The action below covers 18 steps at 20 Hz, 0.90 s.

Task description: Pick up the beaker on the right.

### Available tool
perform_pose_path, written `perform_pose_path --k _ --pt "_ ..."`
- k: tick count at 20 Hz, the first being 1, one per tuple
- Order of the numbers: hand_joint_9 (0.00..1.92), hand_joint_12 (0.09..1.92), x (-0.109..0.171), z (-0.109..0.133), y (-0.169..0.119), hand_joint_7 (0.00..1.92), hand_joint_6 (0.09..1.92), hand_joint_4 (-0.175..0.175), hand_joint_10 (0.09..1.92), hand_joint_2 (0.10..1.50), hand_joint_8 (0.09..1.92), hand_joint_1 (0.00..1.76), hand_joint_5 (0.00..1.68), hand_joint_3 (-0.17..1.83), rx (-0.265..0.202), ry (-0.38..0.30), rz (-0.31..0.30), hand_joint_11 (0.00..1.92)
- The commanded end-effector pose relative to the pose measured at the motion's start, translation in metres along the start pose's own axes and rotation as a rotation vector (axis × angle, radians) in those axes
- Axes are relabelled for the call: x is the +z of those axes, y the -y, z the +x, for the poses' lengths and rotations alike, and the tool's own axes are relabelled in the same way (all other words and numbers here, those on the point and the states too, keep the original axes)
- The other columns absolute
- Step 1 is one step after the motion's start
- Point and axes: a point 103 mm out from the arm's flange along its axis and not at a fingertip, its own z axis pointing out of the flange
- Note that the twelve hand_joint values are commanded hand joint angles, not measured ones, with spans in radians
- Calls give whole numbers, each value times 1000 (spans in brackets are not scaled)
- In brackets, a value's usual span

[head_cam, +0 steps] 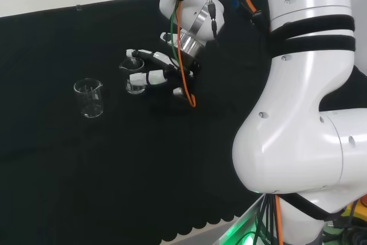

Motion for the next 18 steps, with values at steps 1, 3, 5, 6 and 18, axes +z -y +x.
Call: perform_pose_path --k 1,3,5,6,18 --pt "220 1093 0 0 0 153 87 -77 673 882 619 728 225 -175 -4 0 -4 0" --pt "224 1095 0 0 0 157 87 -77 673 882 620 730 235 -175 -2 3 -4 0" --pt "226 1097 1 0 -1 160 87 -76 672 882 621 732 240 -175 1 3 -2 0" --pt "227 1098 1 0 -2 161 87 -76 672 882 621 732 242 -175 2 6 0 0" --pt "236 1108 2 2 -9 174 87 -77 668 884 623 739 263 -175 -4 6 -6 0"
